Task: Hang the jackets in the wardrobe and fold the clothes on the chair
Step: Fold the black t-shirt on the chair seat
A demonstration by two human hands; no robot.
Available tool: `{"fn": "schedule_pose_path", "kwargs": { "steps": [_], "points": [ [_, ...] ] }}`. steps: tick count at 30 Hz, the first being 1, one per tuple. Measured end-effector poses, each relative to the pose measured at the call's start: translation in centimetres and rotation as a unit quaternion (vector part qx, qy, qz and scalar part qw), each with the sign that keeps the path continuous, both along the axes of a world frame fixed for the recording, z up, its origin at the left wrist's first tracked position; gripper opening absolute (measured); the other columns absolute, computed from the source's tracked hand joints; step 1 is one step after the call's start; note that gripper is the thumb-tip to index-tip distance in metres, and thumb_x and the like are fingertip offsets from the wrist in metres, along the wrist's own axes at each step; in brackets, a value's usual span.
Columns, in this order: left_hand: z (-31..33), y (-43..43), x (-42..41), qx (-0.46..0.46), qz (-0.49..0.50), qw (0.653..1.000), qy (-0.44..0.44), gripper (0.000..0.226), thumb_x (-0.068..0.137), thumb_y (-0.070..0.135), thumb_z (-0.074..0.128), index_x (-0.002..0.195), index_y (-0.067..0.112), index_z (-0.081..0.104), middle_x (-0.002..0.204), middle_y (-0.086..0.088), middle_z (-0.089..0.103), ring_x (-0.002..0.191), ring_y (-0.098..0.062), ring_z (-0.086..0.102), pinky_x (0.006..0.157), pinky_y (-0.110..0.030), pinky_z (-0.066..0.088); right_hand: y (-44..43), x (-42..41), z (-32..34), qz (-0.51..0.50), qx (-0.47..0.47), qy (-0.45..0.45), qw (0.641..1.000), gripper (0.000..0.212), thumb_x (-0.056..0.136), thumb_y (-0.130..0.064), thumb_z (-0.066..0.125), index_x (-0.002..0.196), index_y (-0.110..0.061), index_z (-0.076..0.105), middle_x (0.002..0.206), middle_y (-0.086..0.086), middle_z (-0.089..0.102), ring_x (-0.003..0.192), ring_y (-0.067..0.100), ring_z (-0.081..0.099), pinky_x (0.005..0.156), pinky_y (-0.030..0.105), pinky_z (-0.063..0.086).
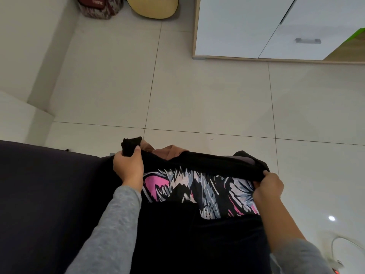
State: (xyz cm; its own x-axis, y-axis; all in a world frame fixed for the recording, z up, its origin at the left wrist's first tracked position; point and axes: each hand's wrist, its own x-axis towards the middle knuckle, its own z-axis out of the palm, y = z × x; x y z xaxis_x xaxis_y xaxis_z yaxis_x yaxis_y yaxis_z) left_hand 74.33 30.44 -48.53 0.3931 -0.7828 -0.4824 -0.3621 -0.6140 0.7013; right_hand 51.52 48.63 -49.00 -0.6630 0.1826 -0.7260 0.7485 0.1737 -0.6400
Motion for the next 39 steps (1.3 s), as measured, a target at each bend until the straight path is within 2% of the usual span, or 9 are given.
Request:
{"fn": "schedule_pose_path", "kwargs": {
  "steps": [2,4,9,13,16,25,30,35,39],
  "points": [
    [0.5,0.8,0.0,-0.011,0.093,0.990,0.104,0.014,0.090,0.013,0.060,0.099,0.002,0.062,0.085,-0.007,0.064,0.079,-0.022,0.065,0.078,-0.037,0.056,0.6,-0.1,0.4,-0.091,-0.115,-0.042,0.988,0.017,0.091,0.003,0.042,0.087,-0.004,0.057,0.117,0.015,0.059,0.102,0.025,0.055,0.089,0.027,0.048],
    [1.6,1.3,0.1,-0.015,0.180,0.962,0.205,0.011,0.094,0.008,0.053,0.098,0.002,0.062,0.083,-0.004,0.062,0.077,-0.014,0.063,0.070,-0.026,0.054,1.5,-0.1,0.6,-0.143,-0.235,-0.071,0.959,0.019,0.091,0.003,0.039,0.102,-0.002,0.054,0.126,0.013,0.055,0.116,0.026,0.053,0.102,0.028,0.041],
    [4.0,3.2,1.2,-0.024,0.254,0.910,0.326,0.013,0.097,0.007,0.046,0.107,0.008,0.055,0.094,-0.006,0.059,0.089,-0.017,0.060,0.087,-0.032,0.050,3.4,0.0,1.6,-0.098,-0.355,-0.146,0.918,0.044,0.067,0.002,0.062,0.110,-0.005,0.056,0.119,0.013,0.061,0.105,0.026,0.062,0.091,0.033,0.050],
    [4.7,5.4,2.4,-0.022,0.325,0.845,0.425,0.033,0.098,0.009,0.040,0.130,0.004,0.047,0.108,-0.012,0.057,0.109,-0.026,0.056,0.101,-0.041,0.045,3.9,0.1,2.5,-0.037,-0.290,-0.165,0.942,0.014,0.090,-0.018,0.050,0.098,-0.011,0.059,0.098,0.009,0.065,0.091,0.022,0.063,0.076,0.031,0.055],
    [5.2,7.8,3.1,-0.021,0.372,0.808,0.456,0.028,0.097,0.008,0.038,0.123,0.004,0.048,0.114,-0.013,0.055,0.118,-0.027,0.052,0.105,-0.042,0.041,4.8,0.6,3.0,-0.072,-0.290,-0.104,0.949,0.016,0.096,-0.020,0.044,0.096,-0.012,0.058,0.097,0.005,0.064,0.091,0.018,0.063,0.080,0.028,0.051],
    [5.5,14.1,4.5,-0.034,0.398,0.778,0.486,0.035,0.095,0.008,0.041,0.129,0.008,0.051,0.118,-0.014,0.058,0.106,-0.025,0.060,0.093,-0.038,0.051,9.6,1.9,4.3,-0.122,-0.324,0.046,0.937,0.010,0.093,-0.008,0.052,0.097,-0.011,0.060,0.101,0.003,0.065,0.102,0.016,0.064,0.096,0.028,0.050],
    [4.9,17.5,5.8,-0.006,0.373,0.808,0.456,0.034,0.088,0.008,0.044,0.118,0.011,0.058,0.125,-0.010,0.058,0.110,-0.024,0.059,0.097,-0.038,0.048,12.4,3.6,3.5,-0.104,-0.287,-0.009,0.952,0.035,0.095,-0.008,0.046,0.130,-0.006,0.050,0.118,0.007,0.062,0.113,0.021,0.060,0.087,0.029,0.052],
    [4.5,18.8,7.3,0.054,0.261,0.874,0.405,0.030,0.089,0.035,0.058,0.115,0.019,0.058,0.122,-0.006,0.056,0.104,-0.023,0.060,0.083,-0.033,0.050,12.5,6.2,3.7,-0.019,-0.259,-0.140,0.956,0.042,0.096,-0.009,0.046,0.138,-0.006,0.037,0.122,0.014,0.051,0.121,0.029,0.049,0.102,0.038,0.042],
    [4.9,17.1,8.0,0.080,0.157,0.937,0.300,0.030,0.082,0.050,0.064,0.101,0.027,0.063,0.106,0.002,0.062,0.094,-0.021,0.062,0.075,-0.029,0.051,11.6,7.3,3.5,0.073,-0.154,-0.114,0.979,0.037,0.098,-0.011,0.043,0.134,-0.001,0.044,0.123,0.011,0.053,0.123,0.028,0.050,0.102,0.037,0.043]
  ]
}}
